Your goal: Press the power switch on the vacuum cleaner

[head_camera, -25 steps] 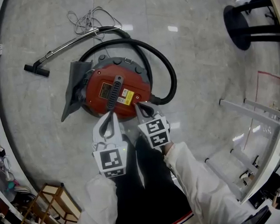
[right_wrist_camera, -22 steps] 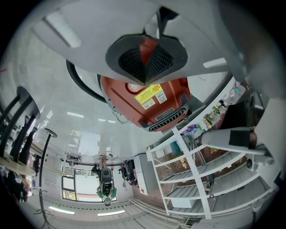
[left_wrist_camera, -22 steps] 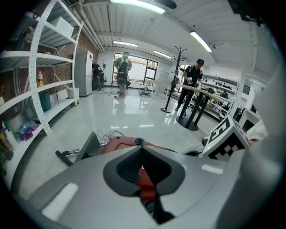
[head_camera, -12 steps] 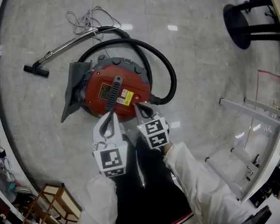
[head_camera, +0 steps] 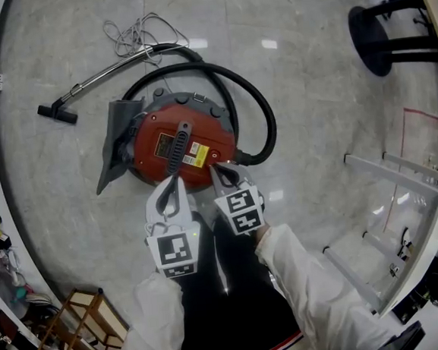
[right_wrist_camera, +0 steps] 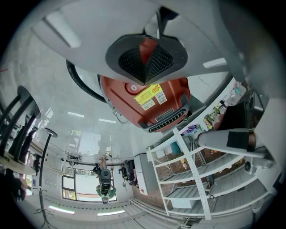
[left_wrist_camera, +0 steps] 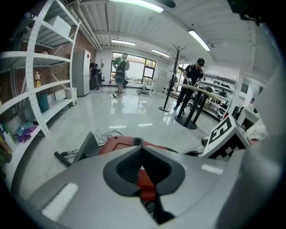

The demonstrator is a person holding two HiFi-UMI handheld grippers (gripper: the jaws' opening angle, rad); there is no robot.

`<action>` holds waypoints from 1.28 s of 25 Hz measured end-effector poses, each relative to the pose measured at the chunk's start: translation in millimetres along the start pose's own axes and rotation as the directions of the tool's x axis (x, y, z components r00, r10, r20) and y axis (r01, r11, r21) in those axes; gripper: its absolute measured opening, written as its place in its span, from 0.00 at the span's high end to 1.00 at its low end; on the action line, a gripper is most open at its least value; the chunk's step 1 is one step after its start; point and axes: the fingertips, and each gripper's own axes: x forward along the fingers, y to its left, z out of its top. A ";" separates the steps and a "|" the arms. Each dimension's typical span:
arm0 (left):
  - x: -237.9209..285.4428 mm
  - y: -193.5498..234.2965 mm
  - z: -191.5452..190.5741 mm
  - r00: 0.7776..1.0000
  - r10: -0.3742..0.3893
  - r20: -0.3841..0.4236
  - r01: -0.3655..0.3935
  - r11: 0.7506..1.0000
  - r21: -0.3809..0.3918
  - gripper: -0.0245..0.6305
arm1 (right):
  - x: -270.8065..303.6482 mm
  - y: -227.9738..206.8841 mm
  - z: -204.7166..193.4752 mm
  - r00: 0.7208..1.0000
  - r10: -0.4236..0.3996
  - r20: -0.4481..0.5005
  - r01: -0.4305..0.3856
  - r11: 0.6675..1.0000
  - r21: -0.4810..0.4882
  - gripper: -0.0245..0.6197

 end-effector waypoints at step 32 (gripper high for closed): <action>-0.1 3.5 -9.0 1.000 -0.002 -0.020 0.002 1.000 0.001 0.96 | 3.7 1.6 -4.3 1.000 -0.018 0.007 0.018 1.000 -0.022 0.96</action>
